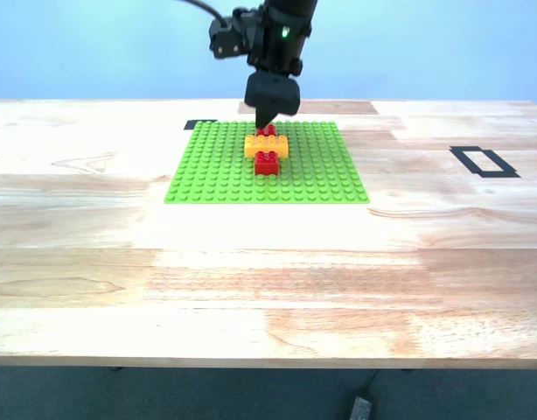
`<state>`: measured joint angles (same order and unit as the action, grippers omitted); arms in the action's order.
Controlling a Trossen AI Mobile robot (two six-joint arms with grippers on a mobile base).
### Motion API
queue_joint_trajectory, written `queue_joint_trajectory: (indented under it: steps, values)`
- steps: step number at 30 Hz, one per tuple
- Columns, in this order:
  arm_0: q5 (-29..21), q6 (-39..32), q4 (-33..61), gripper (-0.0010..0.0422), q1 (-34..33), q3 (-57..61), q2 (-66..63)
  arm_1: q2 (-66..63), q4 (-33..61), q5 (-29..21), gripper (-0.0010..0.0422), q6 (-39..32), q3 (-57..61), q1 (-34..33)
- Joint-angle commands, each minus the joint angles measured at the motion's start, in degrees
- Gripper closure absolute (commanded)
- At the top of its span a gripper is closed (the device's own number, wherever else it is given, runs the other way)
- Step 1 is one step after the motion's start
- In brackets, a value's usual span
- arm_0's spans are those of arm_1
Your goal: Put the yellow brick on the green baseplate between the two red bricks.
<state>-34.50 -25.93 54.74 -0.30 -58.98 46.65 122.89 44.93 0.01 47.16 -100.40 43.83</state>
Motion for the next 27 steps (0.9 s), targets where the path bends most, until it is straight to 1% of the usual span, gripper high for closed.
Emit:
queue_joint_trajectory:
  steps: [1, 4, 12, 13, 16, 27]
  values:
    - [0.0, 0.0, 0.1, 0.0412, 0.0, 0.0, 0.0, -0.8, 0.1, -0.4, 0.0226, -0.3, 0.6, -0.7]
    - [0.0, 0.0, 0.2, 0.0412, 0.0, 0.0, 0.0, -0.6, 0.6, -0.4, 0.0262, -0.4, 0.9, -0.8]
    - [0.0, 0.0, 0.1, 0.0413, 0.0, 0.0, -0.2, 0.5, 0.7, 0.2, 0.0408, -1.4, 1.2, -0.2]
    - [0.0, 0.0, 0.1, 0.0412, 0.0, 0.0, -0.2, 0.5, 0.4, 0.3, 0.0417, -1.3, 1.4, 0.1]
    - [0.0, 0.0, 0.1, 0.0412, 0.0, 0.0, -0.2, 0.7, -0.3, 0.3, 0.0402, -1.9, 1.4, 0.3]
    - [0.0, 0.0, 0.1, 0.0413, 0.0, 0.0, -0.2, 5.2, -0.5, 0.8, 0.0402, -2.1, 1.1, 0.7]
